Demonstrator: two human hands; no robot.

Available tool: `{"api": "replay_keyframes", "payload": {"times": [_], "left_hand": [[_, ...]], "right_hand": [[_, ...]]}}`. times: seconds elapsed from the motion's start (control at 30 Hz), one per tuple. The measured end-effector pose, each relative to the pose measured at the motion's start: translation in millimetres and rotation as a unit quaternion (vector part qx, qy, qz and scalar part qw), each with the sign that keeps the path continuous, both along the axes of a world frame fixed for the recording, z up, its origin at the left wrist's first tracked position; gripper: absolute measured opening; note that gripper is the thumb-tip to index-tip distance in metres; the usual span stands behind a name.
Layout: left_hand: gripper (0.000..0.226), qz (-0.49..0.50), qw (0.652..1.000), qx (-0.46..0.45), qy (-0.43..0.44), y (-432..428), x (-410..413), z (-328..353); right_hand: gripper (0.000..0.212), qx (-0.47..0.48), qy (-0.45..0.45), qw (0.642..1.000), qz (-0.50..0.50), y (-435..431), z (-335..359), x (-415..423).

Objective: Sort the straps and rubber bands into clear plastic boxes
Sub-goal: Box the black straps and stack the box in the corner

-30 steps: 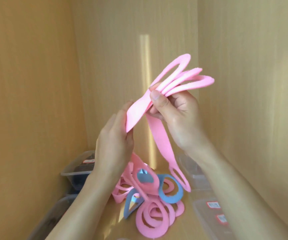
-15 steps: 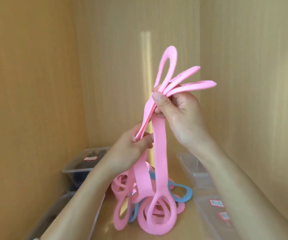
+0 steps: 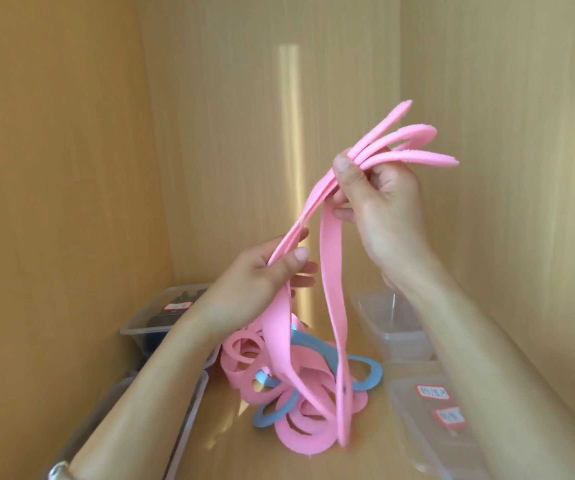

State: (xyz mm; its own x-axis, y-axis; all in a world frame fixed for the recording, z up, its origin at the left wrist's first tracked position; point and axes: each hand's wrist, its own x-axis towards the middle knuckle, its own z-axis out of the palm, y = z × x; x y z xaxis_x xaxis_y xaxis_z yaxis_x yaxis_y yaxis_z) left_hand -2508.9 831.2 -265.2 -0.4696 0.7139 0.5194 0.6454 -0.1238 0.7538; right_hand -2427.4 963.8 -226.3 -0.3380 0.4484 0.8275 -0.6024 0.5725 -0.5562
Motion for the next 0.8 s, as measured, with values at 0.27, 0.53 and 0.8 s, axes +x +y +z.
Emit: {"api": "replay_keyframes", "payload": {"times": [0.27, 0.53, 0.8], "left_hand": [[0.040, 0.012, 0.995, -0.089, 0.048, -4.8, 1.9, -1.8], [0.050, -0.058, 0.966, -0.250, 0.039, -15.1, -11.3, -4.8], [0.033, 0.053, 0.985, -0.153, 0.051, 1.5, -13.8, -12.9]], "right_hand": [[0.024, 0.012, -0.022, 1.000, -0.007, -1.6, -3.3, -3.5], [0.026, 0.024, -0.069, 0.997, -0.007, 0.8, -4.4, -1.8], [0.026, 0.026, -0.093, 0.995, 0.011, -1.3, -6.3, -4.0]]}}
